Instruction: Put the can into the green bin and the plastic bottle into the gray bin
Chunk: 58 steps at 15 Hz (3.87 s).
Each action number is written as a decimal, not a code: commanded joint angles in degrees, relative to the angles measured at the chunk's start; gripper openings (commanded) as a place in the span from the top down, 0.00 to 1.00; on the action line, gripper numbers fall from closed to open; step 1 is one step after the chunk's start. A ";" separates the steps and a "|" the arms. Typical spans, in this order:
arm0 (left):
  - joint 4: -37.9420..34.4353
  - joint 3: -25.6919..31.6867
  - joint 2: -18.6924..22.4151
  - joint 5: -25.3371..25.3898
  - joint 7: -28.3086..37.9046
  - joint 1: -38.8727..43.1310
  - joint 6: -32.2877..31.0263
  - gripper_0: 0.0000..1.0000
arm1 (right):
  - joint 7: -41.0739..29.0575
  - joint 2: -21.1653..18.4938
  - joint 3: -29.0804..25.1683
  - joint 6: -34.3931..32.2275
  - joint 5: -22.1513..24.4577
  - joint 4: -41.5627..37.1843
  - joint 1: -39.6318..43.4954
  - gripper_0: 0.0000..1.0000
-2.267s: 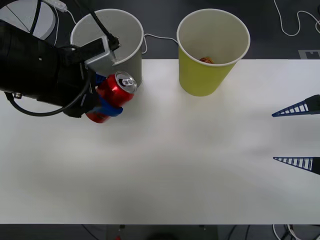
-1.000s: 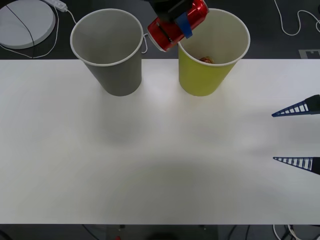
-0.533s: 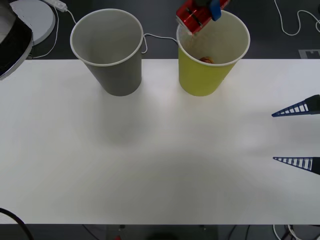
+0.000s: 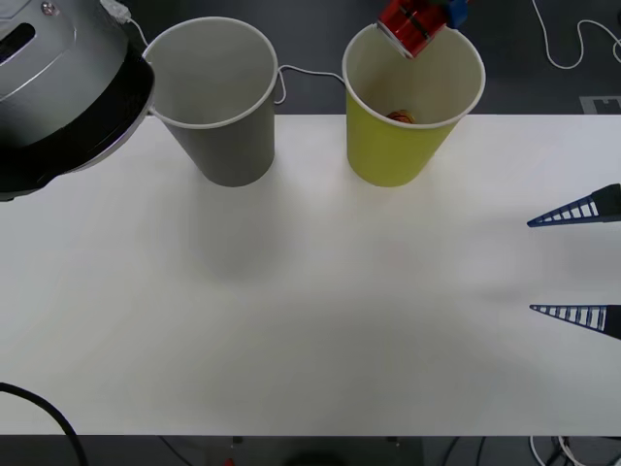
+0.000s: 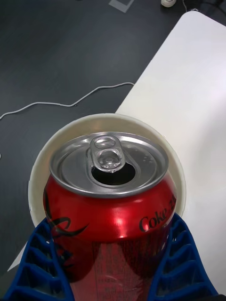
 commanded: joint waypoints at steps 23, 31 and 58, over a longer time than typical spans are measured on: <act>-36.21 21.69 21.06 5.53 -15.13 23.19 -17.34 0.00 | 0.00 0.00 0.00 0.00 0.00 0.00 0.00 0.00; -58.54 39.62 31.08 5.88 -21.81 47.71 -20.41 0.00 | 0.00 0.00 0.00 0.00 0.00 0.00 0.00 0.00; -66.01 68.01 34.59 20.65 -73.22 98.60 -20.41 0.00 | 0.00 0.00 0.00 0.00 0.00 0.00 0.00 0.00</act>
